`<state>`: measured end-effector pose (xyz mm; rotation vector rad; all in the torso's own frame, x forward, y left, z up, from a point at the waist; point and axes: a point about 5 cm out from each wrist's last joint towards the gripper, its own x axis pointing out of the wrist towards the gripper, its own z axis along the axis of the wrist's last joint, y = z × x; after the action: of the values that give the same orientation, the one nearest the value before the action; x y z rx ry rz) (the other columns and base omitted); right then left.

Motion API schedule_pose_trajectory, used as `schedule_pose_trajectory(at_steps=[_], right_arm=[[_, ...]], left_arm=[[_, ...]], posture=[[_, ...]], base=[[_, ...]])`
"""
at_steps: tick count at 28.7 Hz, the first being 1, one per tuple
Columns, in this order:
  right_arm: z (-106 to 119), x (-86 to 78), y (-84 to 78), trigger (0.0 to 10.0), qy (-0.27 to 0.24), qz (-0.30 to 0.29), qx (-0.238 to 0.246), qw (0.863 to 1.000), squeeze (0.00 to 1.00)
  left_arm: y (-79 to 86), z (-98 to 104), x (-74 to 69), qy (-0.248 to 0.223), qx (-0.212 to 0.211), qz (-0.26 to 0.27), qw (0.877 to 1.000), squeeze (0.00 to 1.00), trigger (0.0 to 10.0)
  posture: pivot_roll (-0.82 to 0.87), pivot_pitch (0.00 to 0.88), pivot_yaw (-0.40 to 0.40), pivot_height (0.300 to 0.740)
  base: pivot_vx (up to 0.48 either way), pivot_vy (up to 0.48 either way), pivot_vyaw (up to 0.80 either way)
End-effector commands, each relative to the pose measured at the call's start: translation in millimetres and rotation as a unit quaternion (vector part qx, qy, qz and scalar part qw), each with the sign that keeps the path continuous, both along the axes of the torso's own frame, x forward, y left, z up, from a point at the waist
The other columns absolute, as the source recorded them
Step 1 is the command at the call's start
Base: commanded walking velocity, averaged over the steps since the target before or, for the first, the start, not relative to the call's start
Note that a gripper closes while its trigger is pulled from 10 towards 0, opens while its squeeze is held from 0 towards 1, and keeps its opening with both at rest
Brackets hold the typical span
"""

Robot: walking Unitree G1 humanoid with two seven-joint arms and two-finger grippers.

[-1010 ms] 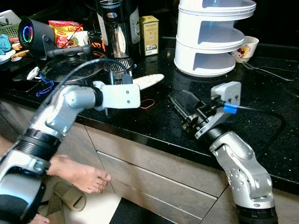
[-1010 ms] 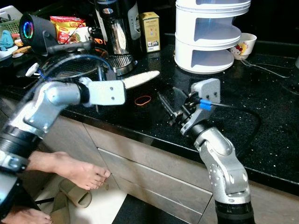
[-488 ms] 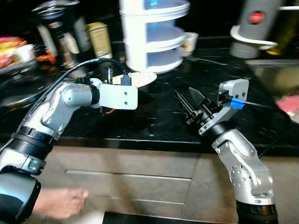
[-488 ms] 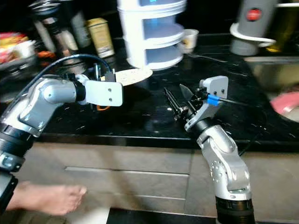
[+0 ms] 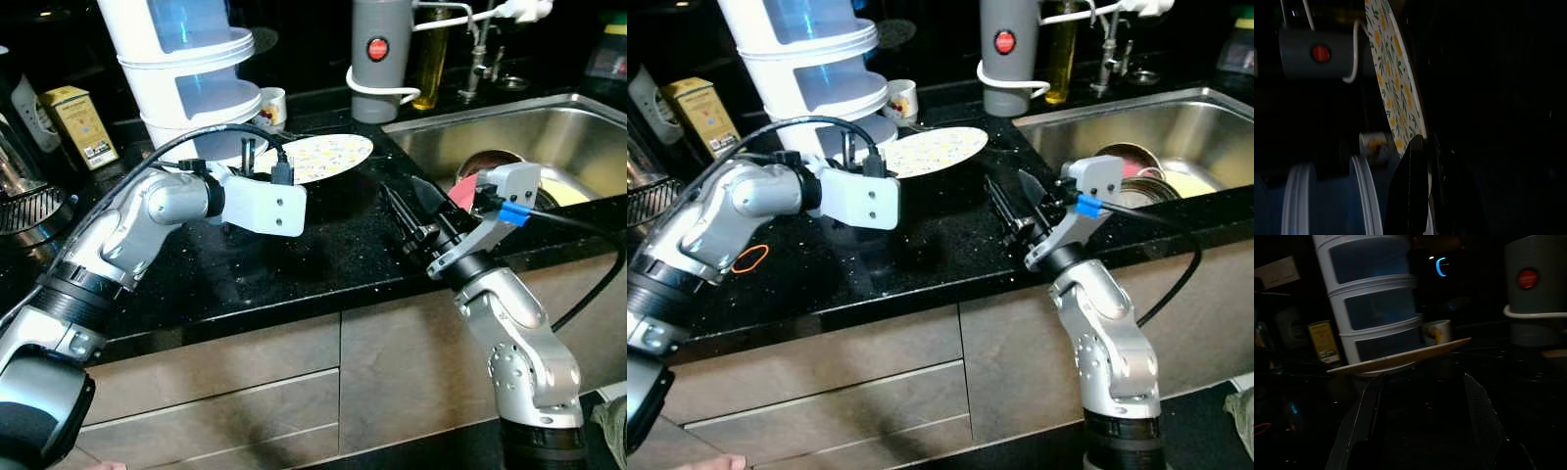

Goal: Kitchen organization

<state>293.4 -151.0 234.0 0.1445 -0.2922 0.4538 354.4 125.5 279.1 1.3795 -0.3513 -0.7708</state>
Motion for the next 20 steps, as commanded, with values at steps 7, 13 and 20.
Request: schedule_pose_trajectory(at_steps=[7,13,20], right_arm=[[0.3,1.4,5.2,10.0,-0.004,0.011,-0.002,1.000,0.00],[0.4,1.1,5.1,10.0,-0.005,0.010,-0.001,1.000,0.00],[0.8,0.9,5.9,10.0,-0.006,0.012,0.002,1.000,0.00]], left_arm=[[16.6,-4.6,3.9,0.004,0.010,0.035,0.999,0.00,10.0],[17.8,-3.1,4.0,0.000,0.013,0.038,0.999,0.00,10.0],[15.5,-1.8,3.8,0.001,0.015,0.034,0.999,0.00,10.0]], posture=[[-0.12,0.014,0.068,0.740],[-0.12,0.016,0.069,0.740],[-0.12,0.019,0.071,0.740]], base=[[0.000,-0.284,0.00],[0.000,-0.413,0.00],[0.000,-0.436,0.00]])
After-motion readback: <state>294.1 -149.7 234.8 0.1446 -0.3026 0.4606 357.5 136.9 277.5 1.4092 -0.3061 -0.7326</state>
